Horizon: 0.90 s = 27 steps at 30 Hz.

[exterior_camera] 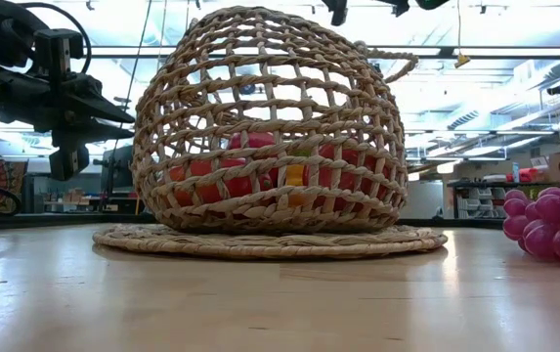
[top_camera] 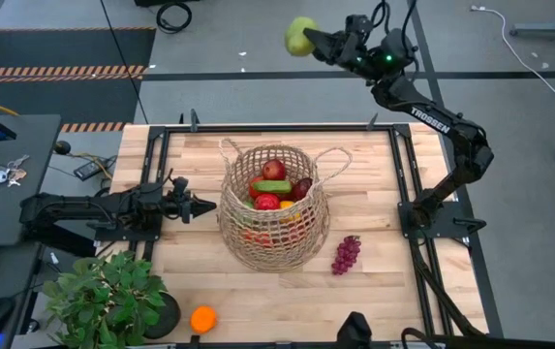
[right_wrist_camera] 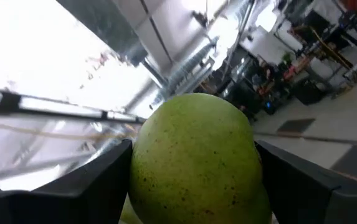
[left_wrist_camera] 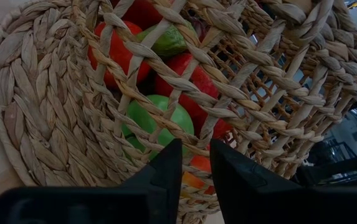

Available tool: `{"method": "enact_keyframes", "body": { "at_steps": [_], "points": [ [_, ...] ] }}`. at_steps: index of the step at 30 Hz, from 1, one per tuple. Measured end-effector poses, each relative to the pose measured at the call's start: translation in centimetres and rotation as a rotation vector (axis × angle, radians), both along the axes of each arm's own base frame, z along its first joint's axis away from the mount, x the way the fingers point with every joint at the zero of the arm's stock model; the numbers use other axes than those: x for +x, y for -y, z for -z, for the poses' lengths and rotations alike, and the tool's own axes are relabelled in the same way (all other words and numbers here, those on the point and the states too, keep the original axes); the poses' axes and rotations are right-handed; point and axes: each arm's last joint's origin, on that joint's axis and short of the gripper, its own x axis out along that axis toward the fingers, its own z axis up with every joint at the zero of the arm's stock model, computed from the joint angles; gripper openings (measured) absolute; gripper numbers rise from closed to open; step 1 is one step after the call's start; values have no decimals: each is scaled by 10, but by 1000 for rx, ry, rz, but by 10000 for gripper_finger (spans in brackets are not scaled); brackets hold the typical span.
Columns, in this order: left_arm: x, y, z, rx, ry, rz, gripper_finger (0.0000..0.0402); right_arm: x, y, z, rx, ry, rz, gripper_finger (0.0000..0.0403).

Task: Build produce basket
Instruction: Put the green pear into the basket

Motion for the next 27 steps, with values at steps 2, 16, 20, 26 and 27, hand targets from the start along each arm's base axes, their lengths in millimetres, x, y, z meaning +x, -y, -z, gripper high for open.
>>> {"method": "enact_keyframes", "body": {
  "at_steps": [2, 16, 20, 26, 27],
  "points": [
    [0, 0, 0, 0, 0, 0, 87, -1, 0, -3, 7, 41, 28, 319],
    [0, 0, 0, 0, 0, 0, 87, -2, -1, -4, 6, 43, 17, 319],
    [0, 0, 0, 0, 0, 0, 91, 7, -3, 9, 56, -98, -80, 319],
    [0, 0, 0, 0, -1, 0, 87, 27, -23, 23, 13, -232, -119, 319],
    [0, 0, 0, 0, 0, 0, 87, 29, -26, 24, -4, -247, -116, 319]
  ]
}}
